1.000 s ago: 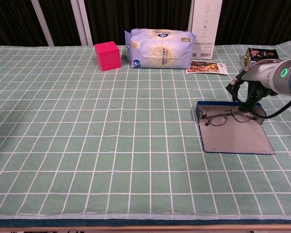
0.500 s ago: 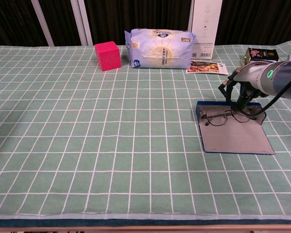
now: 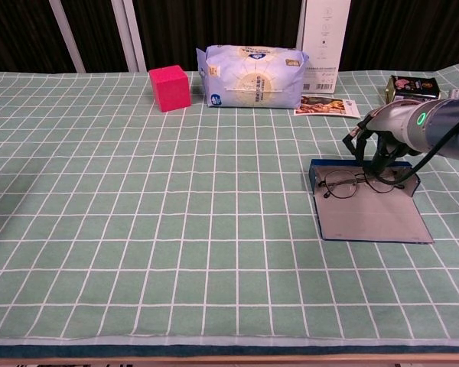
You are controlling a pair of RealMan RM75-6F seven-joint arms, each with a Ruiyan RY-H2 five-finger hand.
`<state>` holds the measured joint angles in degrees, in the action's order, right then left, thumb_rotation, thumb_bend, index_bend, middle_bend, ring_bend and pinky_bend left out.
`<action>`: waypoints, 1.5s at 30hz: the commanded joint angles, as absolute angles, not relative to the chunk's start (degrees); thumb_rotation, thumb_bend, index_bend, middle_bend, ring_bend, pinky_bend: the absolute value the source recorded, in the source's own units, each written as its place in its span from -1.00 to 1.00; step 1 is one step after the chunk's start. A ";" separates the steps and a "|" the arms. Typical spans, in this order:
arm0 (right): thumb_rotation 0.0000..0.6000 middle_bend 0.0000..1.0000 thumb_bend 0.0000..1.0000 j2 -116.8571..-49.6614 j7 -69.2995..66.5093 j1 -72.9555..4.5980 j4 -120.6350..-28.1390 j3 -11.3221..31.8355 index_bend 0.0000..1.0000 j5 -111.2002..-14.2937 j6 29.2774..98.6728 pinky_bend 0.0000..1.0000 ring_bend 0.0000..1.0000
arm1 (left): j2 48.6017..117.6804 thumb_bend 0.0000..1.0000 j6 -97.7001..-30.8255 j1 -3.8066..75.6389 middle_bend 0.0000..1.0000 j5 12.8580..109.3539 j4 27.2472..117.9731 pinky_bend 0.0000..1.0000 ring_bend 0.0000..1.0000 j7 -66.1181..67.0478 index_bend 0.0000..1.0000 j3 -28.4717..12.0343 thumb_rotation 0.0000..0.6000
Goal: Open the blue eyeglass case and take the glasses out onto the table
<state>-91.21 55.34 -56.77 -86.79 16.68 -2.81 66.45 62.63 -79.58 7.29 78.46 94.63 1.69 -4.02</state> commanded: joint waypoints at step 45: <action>1.00 0.85 0.07 -92.55 55.90 -56.53 -85.24 18.62 -0.05 -1.92 66.34 0.86 1.00 | 62.42 -0.98 -79.43 7.16 -1.00 78.17 94.96 -1.00 -1.00 1.12 -1.00 -4.04 1.00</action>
